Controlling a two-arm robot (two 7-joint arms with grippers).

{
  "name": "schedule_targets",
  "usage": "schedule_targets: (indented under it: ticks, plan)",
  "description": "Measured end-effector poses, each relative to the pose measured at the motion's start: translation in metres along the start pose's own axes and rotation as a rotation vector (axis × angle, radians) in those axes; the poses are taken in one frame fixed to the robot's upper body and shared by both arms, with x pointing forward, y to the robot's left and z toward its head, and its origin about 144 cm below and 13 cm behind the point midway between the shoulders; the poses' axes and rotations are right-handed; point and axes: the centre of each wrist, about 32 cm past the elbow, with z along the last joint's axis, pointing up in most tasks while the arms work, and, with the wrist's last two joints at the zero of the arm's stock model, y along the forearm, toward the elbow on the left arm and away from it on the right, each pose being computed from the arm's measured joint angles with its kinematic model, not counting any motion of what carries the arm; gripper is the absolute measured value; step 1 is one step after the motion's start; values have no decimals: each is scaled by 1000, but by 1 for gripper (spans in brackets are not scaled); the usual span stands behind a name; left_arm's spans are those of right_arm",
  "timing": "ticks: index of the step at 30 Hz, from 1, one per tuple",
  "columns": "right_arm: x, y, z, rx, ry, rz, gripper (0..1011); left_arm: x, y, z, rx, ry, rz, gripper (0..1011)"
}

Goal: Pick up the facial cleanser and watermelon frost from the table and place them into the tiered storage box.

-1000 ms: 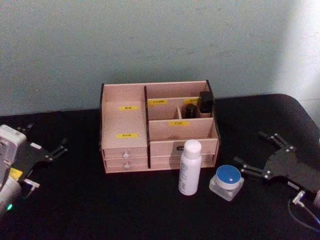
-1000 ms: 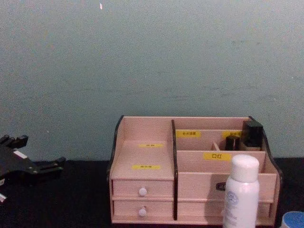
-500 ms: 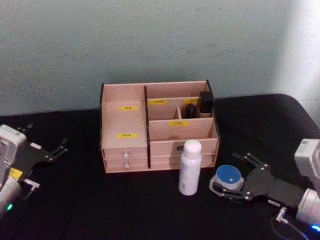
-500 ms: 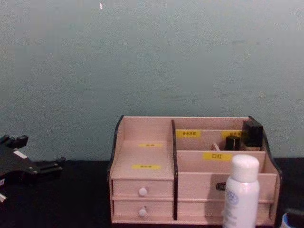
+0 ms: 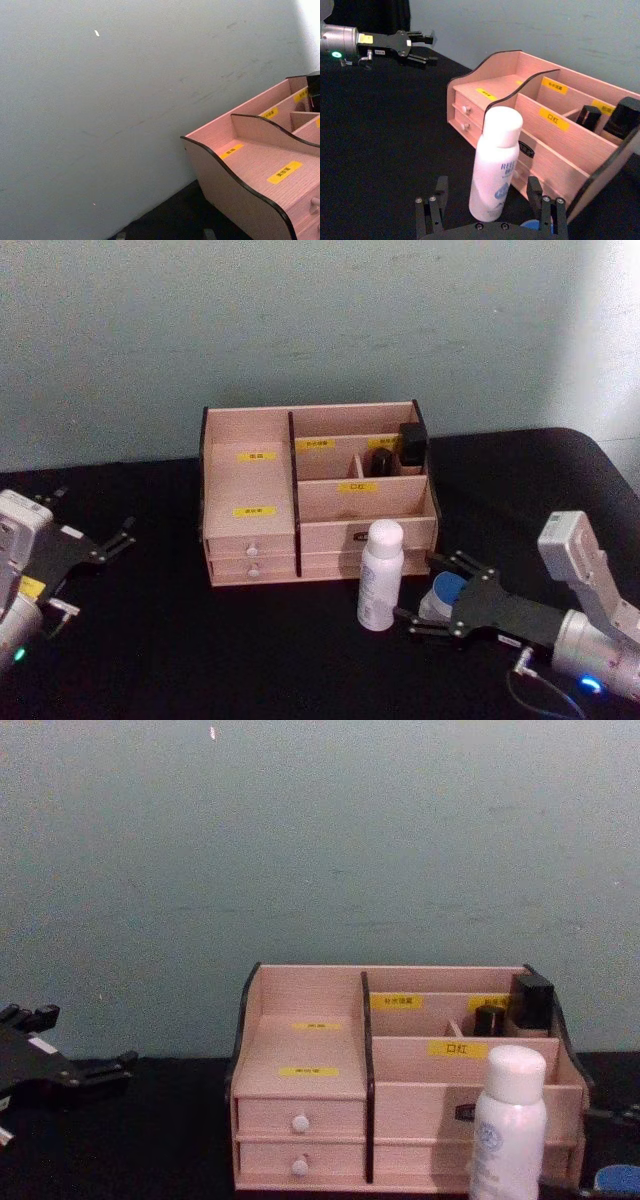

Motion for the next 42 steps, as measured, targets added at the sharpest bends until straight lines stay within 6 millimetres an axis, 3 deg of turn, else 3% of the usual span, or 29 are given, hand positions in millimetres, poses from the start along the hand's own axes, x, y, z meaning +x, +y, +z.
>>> schedule_targets:
  ticks: [27,42]
  plan:
    - [12,53,-4,18,58,13,1002,0,0,0,0,0,0,1001]
    - [12,60,-3,21,71,19,1002,0,0,0,0,0,0,1001]
